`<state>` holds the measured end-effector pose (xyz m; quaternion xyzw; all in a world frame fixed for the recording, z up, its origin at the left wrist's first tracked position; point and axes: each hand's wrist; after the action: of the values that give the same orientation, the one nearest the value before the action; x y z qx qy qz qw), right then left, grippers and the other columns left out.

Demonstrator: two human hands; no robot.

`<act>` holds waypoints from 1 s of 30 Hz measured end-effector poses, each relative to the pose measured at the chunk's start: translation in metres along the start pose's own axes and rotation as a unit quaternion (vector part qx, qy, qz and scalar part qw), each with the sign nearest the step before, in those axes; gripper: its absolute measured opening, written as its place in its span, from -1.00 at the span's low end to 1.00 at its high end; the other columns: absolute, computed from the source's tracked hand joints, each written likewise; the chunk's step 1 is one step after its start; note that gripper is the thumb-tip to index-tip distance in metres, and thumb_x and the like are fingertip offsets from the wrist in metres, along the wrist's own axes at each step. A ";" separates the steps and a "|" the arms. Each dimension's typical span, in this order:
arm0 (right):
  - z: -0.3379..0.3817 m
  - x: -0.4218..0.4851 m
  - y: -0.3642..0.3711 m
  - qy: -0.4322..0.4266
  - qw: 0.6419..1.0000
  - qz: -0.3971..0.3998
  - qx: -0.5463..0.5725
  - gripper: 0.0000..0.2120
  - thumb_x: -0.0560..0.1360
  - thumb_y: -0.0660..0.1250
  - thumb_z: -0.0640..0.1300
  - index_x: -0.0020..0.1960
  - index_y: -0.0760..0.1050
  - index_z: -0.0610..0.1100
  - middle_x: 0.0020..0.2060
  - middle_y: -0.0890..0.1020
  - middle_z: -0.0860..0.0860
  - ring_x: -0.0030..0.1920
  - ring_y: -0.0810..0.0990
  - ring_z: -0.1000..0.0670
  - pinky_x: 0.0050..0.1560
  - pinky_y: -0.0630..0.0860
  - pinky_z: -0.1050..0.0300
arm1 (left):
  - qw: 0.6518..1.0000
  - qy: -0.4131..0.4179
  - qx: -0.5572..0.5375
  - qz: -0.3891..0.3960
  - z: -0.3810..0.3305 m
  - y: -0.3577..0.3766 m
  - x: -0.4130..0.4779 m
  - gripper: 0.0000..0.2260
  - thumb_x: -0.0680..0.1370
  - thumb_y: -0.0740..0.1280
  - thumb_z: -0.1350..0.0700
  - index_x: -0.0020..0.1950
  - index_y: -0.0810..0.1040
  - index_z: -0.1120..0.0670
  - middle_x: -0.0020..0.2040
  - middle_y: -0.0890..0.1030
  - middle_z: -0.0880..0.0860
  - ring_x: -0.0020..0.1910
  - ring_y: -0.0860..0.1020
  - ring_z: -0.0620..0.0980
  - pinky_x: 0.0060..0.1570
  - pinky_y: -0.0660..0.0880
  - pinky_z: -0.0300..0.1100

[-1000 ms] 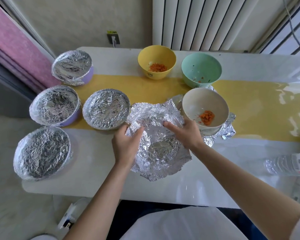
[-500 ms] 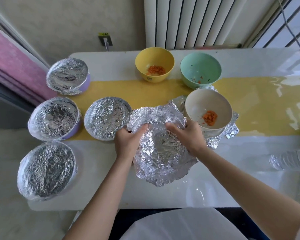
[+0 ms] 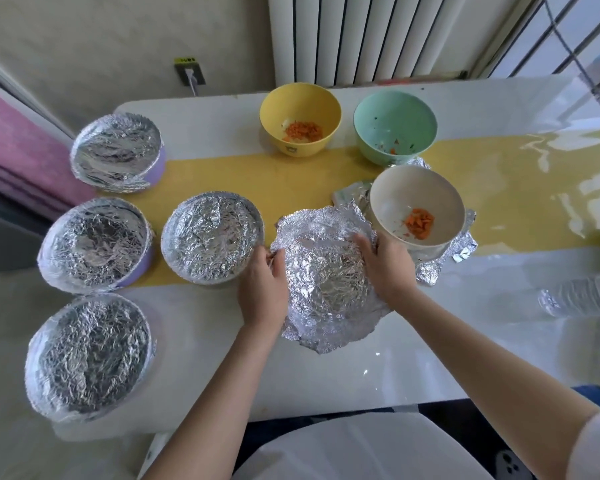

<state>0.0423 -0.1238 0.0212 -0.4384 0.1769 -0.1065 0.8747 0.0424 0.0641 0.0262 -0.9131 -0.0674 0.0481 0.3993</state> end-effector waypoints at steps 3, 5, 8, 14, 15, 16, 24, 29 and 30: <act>-0.001 -0.001 0.006 -0.002 0.999 -0.015 -0.037 -0.56 0.56 0.08 0.22 -0.23 0.28 -0.14 -0.38 0.46 -0.06 -0.28 0.54 -0.16 -0.31 0.48 -0.04 | 0.998 0.008 0.061 0.015 0.006 0.002 0.002 -0.66 0.63 0.12 0.00 0.23 0.42 0.23 0.02 0.58 0.14 -0.10 0.55 0.07 -0.29 0.34 -0.21; -0.002 -0.002 0.009 -0.001 0.999 -0.023 -0.047 -0.57 0.56 0.08 0.21 -0.20 0.28 -0.16 -0.35 0.47 -0.09 -0.25 0.54 -0.18 -0.34 0.42 0.00 | 0.996 0.025 0.085 0.023 0.007 0.002 0.002 -0.71 0.64 0.11 0.02 0.18 0.42 0.22 0.02 0.56 0.14 -0.09 0.55 0.09 -0.28 0.31 -0.19; -0.002 -0.003 0.011 0.007 0.998 -0.026 -0.057 -0.59 0.57 0.08 0.20 -0.12 0.32 -0.17 -0.29 0.50 -0.11 -0.20 0.54 -0.19 -0.33 0.35 0.04 | 0.995 0.044 0.091 0.019 0.004 -0.001 0.002 -0.78 0.64 0.13 0.06 0.10 0.40 0.21 0.03 0.52 0.15 -0.13 0.54 0.11 -0.31 0.28 -0.17; -0.001 -0.010 0.013 0.000 0.996 -0.039 -0.081 -0.58 0.57 0.11 0.18 -0.23 0.27 -0.16 -0.35 0.43 -0.07 -0.32 0.42 -0.11 -0.38 0.23 0.10 | 0.994 0.033 0.093 0.039 0.014 0.000 0.003 -0.68 0.64 0.12 0.06 0.28 0.37 0.24 0.11 0.53 0.17 0.01 0.53 0.10 -0.24 0.30 -0.20; -0.001 -0.011 0.012 0.000 0.996 -0.037 -0.075 -0.57 0.57 0.12 0.17 -0.27 0.26 -0.15 -0.38 0.41 -0.05 -0.34 0.40 -0.10 -0.39 0.20 0.10 | 0.995 0.029 0.087 0.041 0.016 0.000 0.004 -0.67 0.63 0.13 0.05 0.29 0.38 0.24 0.09 0.55 0.17 0.01 0.53 0.09 -0.22 0.30 -0.22; -0.001 -0.012 0.012 0.000 0.997 -0.036 -0.070 -0.56 0.57 0.13 0.16 -0.32 0.24 -0.13 -0.40 0.39 -0.04 -0.35 0.39 -0.09 -0.40 0.19 0.10 | 0.996 0.024 0.078 0.042 0.018 0.000 0.004 -0.67 0.63 0.14 0.05 0.29 0.39 0.24 0.07 0.56 0.16 0.00 0.52 0.08 -0.22 0.29 -0.24; 0.000 -0.027 0.010 0.005 0.999 -0.028 -0.037 -0.54 0.56 0.16 0.16 -0.38 0.19 -0.09 -0.48 0.36 0.01 -0.39 0.37 -0.09 -0.37 0.26 0.07 | 0.999 0.003 0.014 0.050 0.024 -0.008 -0.002 -0.77 0.60 0.20 0.07 0.03 0.48 0.23 -0.09 0.59 0.17 -0.19 0.49 0.07 -0.25 0.28 -0.18; -0.003 -0.028 0.009 0.006 0.999 0.004 -0.046 -0.56 0.56 0.14 0.19 -0.35 0.22 -0.09 -0.46 0.42 -0.03 -0.35 0.49 -0.13 -0.30 0.47 0.00 | 0.997 0.011 0.033 0.069 0.026 -0.009 -0.003 -0.79 0.60 0.19 0.06 0.00 0.47 0.21 -0.13 0.57 0.14 -0.16 0.52 0.11 -0.26 0.32 -0.14; -0.004 -0.027 0.009 0.011 0.999 0.013 -0.052 -0.56 0.55 0.14 0.20 -0.34 0.22 -0.09 -0.46 0.43 -0.03 -0.33 0.52 -0.15 -0.28 0.49 -0.01 | 0.996 0.015 0.049 0.072 0.027 -0.009 -0.003 -0.79 0.61 0.18 0.05 0.01 0.46 0.20 -0.12 0.57 0.14 -0.15 0.53 0.12 -0.27 0.33 -0.13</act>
<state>0.0165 -0.1118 0.0172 -0.4798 0.1972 -0.0909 0.8501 0.0348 0.0889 0.0150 -0.8955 0.0073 0.0665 0.4401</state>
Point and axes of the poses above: each hand's wrist, its own x-axis towards the middle knuckle, its own y-axis out of the palm, z = x × y
